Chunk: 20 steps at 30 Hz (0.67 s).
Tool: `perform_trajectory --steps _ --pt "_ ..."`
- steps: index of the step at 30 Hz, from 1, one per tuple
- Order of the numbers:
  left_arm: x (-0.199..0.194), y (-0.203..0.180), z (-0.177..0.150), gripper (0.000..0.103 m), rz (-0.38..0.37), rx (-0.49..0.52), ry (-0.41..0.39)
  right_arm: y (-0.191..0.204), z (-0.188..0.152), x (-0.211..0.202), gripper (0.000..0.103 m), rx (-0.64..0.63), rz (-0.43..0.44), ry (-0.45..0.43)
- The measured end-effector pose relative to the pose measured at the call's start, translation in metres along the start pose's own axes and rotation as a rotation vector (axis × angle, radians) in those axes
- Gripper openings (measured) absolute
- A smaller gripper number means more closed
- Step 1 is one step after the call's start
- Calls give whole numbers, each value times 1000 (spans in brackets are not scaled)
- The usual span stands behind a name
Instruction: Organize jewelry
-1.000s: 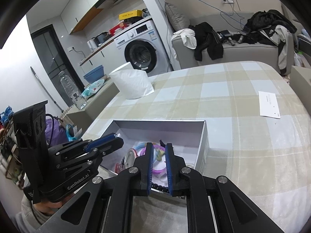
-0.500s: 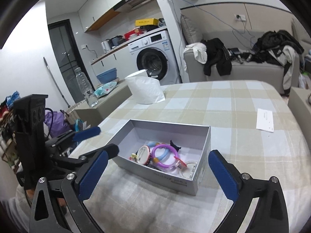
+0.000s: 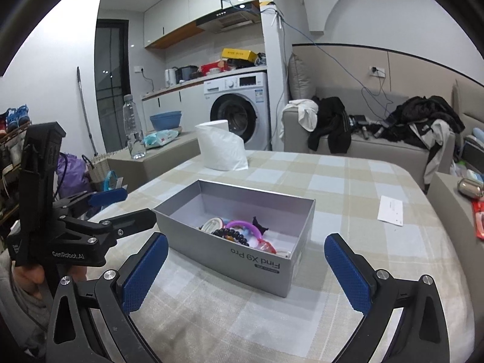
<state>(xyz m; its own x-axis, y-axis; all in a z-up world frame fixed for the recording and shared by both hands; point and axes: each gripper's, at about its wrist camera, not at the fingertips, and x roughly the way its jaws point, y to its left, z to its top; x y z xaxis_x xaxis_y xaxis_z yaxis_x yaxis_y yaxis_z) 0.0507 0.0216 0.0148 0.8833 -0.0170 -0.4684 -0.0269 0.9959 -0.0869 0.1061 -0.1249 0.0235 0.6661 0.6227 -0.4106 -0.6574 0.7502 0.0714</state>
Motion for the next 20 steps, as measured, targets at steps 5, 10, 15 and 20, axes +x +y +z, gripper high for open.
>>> perform_trajectory --steps 5,10,15,20 --pt "-5 -3 -3 102 -10 25 -15 -6 -1 -7 103 30 24 -46" --pt "-7 -3 -4 102 -8 26 -22 -7 -1 -12 103 37 45 -69" --pt "-7 -3 -4 102 -12 25 -23 -7 -1 -13 103 39 49 -75" --pt "-8 -3 -5 102 -15 29 -28 -7 -1 -14 103 41 47 -71"
